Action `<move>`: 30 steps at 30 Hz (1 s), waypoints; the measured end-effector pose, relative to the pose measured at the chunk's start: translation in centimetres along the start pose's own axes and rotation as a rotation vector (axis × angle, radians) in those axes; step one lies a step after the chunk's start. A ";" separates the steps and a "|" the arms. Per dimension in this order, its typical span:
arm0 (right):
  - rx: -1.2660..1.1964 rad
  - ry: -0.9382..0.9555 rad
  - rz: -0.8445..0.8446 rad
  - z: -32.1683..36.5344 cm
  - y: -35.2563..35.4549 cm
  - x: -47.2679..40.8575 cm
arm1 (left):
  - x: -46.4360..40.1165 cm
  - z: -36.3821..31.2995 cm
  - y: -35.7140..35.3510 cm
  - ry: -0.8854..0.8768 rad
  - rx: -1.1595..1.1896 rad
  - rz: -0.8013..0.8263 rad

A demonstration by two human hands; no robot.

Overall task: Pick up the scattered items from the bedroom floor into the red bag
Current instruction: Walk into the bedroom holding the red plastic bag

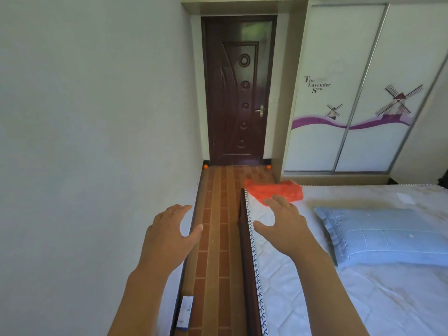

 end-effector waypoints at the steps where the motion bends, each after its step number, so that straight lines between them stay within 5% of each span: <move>1: 0.002 0.000 0.004 -0.5 0.0 -1.1 | -1.1 -0.2 -0.3 0.000 -0.005 0.003; 30: 0.054 -0.166 -0.146 -0.5 0.3 -30.5 | -36.7 0.5 -4.2 -0.147 0.065 0.061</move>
Point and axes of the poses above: each hand's wrist, its own x-axis away from the middle knuckle, its own y-axis out of the back of the hand, z = x × y, the point moved 3 cm from there along -x, towards the middle knuckle, and after that the axes turned 5 degrees about z, right-handed, at the moved point
